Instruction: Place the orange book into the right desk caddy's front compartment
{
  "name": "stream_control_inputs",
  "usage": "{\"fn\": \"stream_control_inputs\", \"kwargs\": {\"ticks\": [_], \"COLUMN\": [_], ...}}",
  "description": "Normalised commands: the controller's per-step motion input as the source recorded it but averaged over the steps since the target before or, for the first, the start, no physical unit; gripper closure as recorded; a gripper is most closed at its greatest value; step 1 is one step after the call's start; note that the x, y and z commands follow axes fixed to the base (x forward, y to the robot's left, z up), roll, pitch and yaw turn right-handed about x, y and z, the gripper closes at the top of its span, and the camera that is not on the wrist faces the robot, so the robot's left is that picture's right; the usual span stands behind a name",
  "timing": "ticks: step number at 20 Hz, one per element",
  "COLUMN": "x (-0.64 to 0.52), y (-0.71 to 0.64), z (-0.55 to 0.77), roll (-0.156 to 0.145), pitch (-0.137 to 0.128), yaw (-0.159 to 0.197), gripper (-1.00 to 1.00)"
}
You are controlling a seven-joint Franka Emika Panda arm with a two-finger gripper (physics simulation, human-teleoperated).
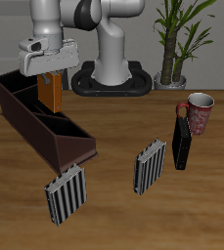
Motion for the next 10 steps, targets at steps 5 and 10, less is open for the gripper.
{"fn": "stream_control_inputs", "kwargs": {"ticks": [5, 10], "x": [0.08, 0.1], "y": [-0.06, 0.02], "z": [-0.26, -0.29], "roll": [-0.006, 0.005], "pitch": [0.041, 0.048], "yaw": [-0.005, 0.001], "gripper": [1.0, 1.0]}}
